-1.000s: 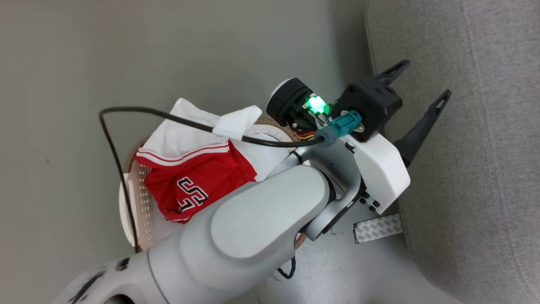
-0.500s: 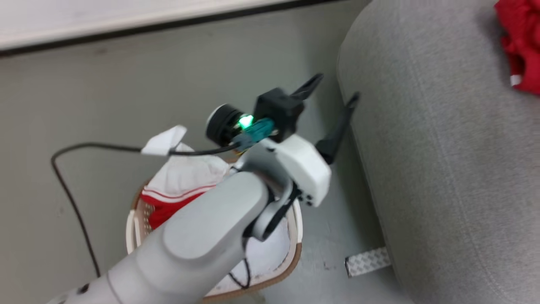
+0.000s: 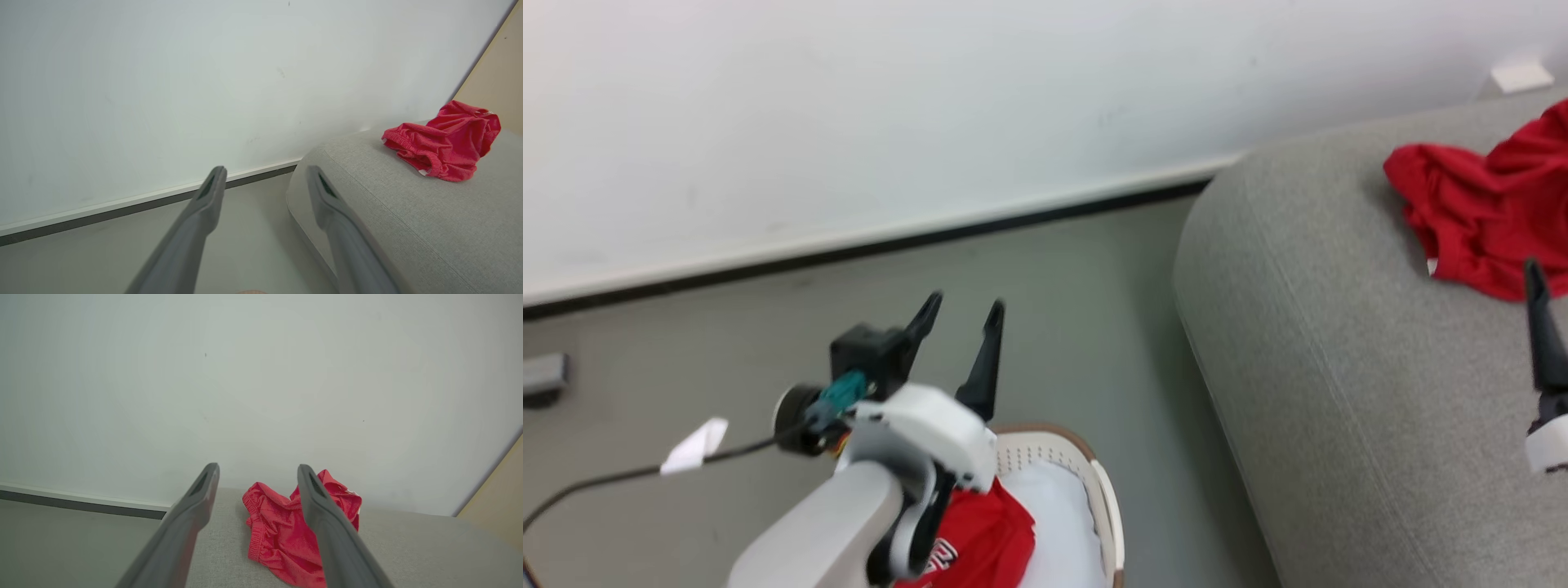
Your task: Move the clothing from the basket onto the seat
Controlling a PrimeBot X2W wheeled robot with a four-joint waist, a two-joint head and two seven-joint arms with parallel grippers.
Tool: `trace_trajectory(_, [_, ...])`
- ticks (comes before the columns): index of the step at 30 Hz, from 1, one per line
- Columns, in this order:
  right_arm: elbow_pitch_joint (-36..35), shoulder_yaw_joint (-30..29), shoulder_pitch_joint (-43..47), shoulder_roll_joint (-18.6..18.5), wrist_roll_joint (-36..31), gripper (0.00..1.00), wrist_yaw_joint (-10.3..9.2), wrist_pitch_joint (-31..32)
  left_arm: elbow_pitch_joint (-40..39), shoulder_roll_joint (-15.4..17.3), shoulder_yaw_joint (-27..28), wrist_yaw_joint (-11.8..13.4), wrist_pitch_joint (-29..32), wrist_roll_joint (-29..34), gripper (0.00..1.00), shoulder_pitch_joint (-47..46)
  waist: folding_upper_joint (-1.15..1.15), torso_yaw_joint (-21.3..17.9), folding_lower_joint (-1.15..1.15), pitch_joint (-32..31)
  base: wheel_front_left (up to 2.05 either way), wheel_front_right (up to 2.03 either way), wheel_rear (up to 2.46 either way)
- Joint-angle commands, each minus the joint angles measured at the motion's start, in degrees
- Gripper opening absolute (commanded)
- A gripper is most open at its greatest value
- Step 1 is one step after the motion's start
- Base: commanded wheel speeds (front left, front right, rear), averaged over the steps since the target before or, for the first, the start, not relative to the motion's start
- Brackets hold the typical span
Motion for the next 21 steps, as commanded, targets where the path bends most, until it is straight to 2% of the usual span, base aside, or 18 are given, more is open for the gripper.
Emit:
trace_trajectory(1, [-0.51, 0.00, 1.39, 0.09, -0.40, 1.00, -0.14, 0.00, 0.25, 0.67, 0.12, 0.21, -0.44, -0.49, 1.00, 1.52, 0.00, 1.67, 0.02, -4.13, 0.00, 0.00, 0.00])
trace_trajectory(8, [-3.74, 0.45, 8.39, 3.88, -1.73, 1.00, -0.14, 0.01, 0.05, 3.70, 4.08, 1.57, -2.94, -1.71, 1.00, 11.12, 0.00, 3.44, 0.02, -9.14, 0.00, 0.00, 0.00])
trace_trajectory(12, [-5.16, -0.41, 11.73, 5.11, -1.34, 1.00, -0.14, 0.01, -1.23, 5.62, 6.76, 3.02, -3.32, -0.11, 1.00, 15.86, 0.00, 4.44, 0.02, -10.39, 0.00, 0.00, 0.00])
trace_trajectory(16, [-6.35, -1.10, 15.18, 6.47, -2.32, 1.00, -0.14, 0.01, -3.45, 6.22, 10.42, 3.32, -3.36, 2.23, 1.00, 19.98, 0.00, 5.66, 0.02, -10.99, 0.00, 0.00, 0.00])
trace_trajectory(21, [-7.97, -1.99, 19.53, 9.71, -2.86, 1.00, -0.14, 0.00, -4.75, 4.77, 14.94, 2.00, -3.35, 5.05, 1.00, 24.85, 0.00, 6.93, 0.02, -11.86, 0.00, 0.00, 0.00])
